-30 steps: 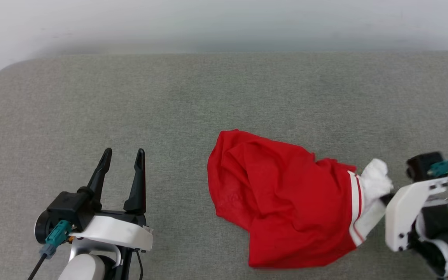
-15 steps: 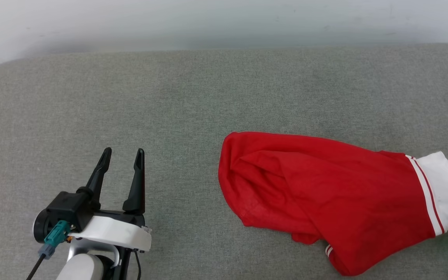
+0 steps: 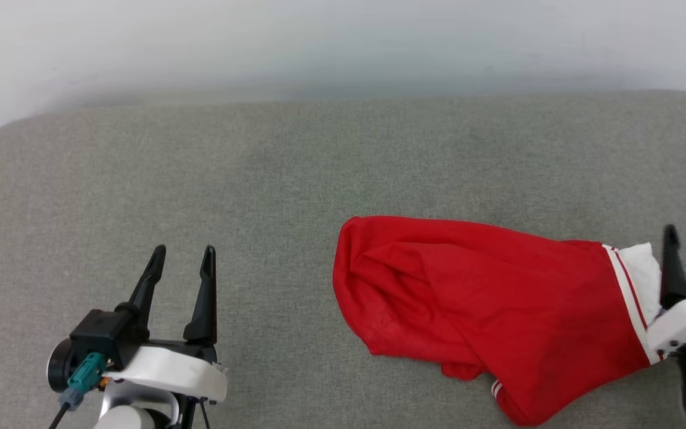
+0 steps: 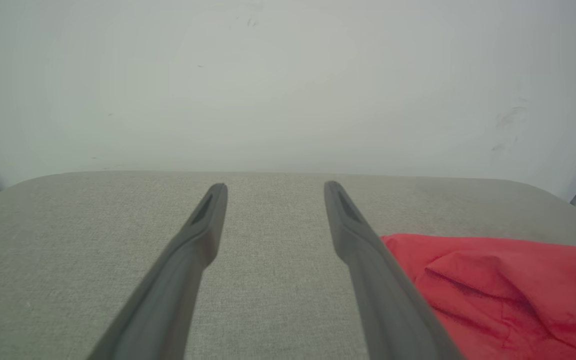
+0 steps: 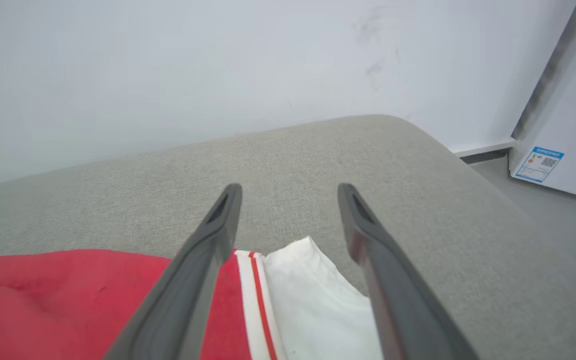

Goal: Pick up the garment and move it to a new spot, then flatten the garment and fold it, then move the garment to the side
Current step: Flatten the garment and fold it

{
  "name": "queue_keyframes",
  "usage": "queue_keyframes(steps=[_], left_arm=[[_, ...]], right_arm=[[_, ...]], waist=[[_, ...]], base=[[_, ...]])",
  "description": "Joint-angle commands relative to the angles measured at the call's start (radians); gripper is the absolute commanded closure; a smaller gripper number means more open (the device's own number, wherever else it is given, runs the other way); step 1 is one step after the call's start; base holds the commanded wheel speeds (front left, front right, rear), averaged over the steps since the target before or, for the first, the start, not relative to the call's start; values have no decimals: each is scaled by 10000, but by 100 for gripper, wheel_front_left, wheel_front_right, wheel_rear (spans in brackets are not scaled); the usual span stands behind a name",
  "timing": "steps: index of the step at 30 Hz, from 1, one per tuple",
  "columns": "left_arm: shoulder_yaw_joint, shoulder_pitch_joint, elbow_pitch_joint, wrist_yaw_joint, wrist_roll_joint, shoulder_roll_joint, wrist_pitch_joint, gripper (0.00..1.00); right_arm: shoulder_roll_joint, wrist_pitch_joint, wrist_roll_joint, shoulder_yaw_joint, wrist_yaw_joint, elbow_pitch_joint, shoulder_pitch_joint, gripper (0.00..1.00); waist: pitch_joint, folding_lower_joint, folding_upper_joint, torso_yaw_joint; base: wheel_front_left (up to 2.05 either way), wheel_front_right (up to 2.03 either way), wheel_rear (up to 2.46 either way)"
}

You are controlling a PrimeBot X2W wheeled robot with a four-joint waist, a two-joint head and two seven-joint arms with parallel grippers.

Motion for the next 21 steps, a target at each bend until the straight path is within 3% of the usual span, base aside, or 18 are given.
queue_keyframes(steps=[1, 7, 15, 21], left_arm=[[-10, 160, -7, 60, 22, 47, 13, 0], [-32, 595, -62, 214, -31, 126, 156, 0], [-69, 1121, -243, 419, 11, 320, 436, 0], [-129, 1276, -466, 518, 51, 451, 677, 0]], right_arm=[[96, -191, -36, 194, -3, -138, 184, 0], [198, -974, -395, 1774, -3, -1255, 812, 0], [522, -517, -205, 3005, -3, -2562, 2133, 0], [628, -121, 86, 3362, -3, -3201, 2809, 0]], waist=[[-179, -1, 0, -47], [-667, -1, 0, -169], [-1229, -1, 0, -375], [-1266, -1, 0, -560]], base=[[0, 0, 0], [0, 0, 0], [0, 0, 0], [0, 0, 0]])
